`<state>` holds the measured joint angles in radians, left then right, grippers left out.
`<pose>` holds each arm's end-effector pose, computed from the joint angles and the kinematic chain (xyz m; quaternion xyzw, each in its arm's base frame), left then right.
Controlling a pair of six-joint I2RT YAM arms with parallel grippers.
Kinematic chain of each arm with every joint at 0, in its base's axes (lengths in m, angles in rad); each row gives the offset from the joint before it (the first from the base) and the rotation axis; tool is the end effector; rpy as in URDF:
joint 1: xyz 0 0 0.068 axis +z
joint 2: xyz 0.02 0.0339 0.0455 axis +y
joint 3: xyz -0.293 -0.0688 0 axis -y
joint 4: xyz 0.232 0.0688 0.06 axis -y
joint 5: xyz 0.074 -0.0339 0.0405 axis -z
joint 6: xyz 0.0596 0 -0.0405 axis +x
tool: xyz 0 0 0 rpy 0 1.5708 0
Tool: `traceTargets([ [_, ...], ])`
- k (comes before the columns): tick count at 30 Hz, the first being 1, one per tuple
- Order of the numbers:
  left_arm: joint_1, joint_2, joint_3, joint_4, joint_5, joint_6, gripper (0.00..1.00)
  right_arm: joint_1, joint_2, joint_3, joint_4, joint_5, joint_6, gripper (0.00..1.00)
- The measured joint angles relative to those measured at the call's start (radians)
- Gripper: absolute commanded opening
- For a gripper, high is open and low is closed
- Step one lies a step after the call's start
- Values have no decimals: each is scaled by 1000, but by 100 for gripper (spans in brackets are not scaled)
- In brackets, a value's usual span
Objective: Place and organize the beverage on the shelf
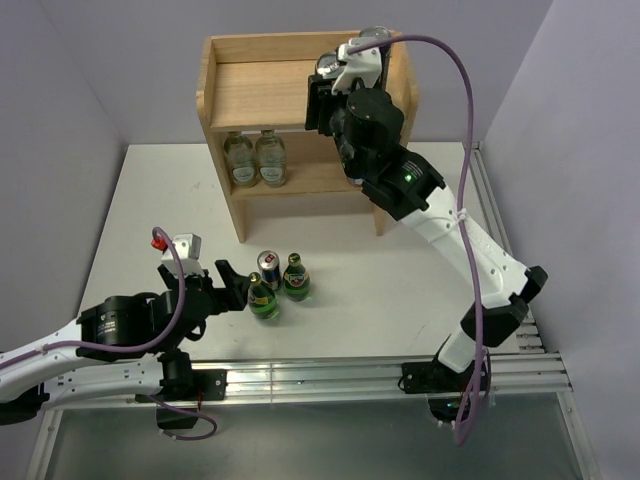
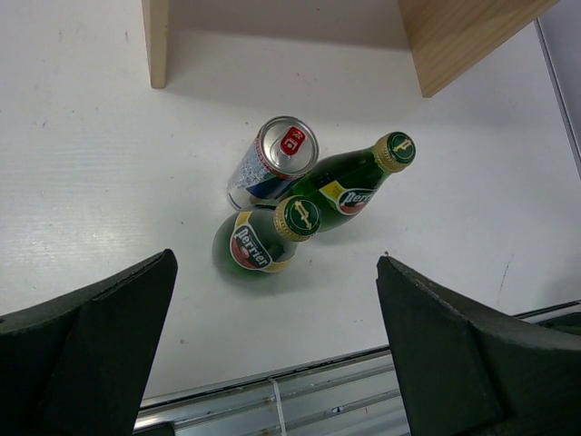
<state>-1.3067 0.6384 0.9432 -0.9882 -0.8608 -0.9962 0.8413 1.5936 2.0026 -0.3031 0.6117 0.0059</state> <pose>0.0633 -0.0611 0.3437 -0.0500 0.8386 -0.2029 0.5030 0.2507 0.2290 0.5667 -0.0540 0.6737 0.1079 0.7291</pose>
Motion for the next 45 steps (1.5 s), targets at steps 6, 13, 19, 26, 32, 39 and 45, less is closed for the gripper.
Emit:
traceTargets([
  [6,-3,-2,0,3,0,0,99,-21,72,92,-13,19,-63,0],
  [13,-6,-13,0,3,2,0,99,-43,109,130,-10,37,-81,0],
  [19,-11,-17,0,3,2,0,99,-64,126,130,16,54,-81,2],
  [26,-17,-21,0,3,2,0,99,-74,128,121,39,51,-64,88],
  [32,-19,-21,0,3,2,-1,99,-83,135,119,60,53,-66,90],
  [39,-22,-22,0,3,2,-1,99,-85,161,119,76,52,-62,89],
  [45,-23,-22,0,3,2,-3,99,-92,178,109,79,51,-60,74],
])
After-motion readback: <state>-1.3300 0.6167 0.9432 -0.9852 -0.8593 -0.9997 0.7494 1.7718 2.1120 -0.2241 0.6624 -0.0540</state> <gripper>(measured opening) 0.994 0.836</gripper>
